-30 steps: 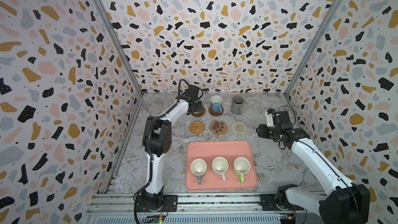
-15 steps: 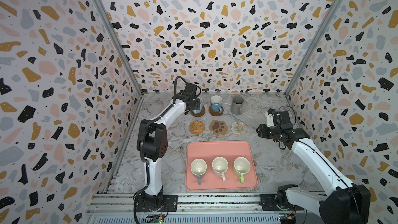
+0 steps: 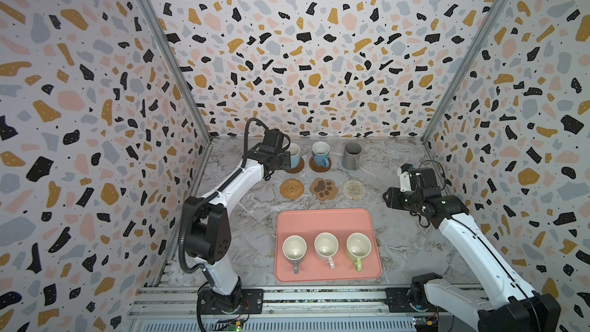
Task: Place cups on coasters
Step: Pick up the cup from the tray.
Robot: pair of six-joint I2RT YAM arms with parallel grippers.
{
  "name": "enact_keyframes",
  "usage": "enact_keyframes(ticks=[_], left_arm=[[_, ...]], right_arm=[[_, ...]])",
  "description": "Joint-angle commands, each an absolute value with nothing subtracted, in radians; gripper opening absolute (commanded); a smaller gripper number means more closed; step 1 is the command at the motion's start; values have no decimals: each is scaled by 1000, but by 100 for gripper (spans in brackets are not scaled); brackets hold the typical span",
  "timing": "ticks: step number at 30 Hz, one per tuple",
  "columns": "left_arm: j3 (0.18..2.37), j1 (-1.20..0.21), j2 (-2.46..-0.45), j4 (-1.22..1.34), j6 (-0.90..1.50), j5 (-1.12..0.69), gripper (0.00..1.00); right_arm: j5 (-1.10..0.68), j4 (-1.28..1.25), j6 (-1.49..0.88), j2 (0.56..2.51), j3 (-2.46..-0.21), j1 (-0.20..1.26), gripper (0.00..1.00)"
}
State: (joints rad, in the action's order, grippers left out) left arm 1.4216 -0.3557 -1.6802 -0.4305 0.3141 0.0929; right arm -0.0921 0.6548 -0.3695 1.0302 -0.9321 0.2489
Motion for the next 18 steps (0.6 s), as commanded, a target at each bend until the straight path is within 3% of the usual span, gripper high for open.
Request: enact_keyframes(ticks=[1,18], left_arm=[[1327,-355,-1582,-317,347,77,60],[990,-355,-1280,-80,461,115,62]], right_arm=[[-82,757,-448,985,-945,335,50],[113,1103,-970,986,-1013,986,52]])
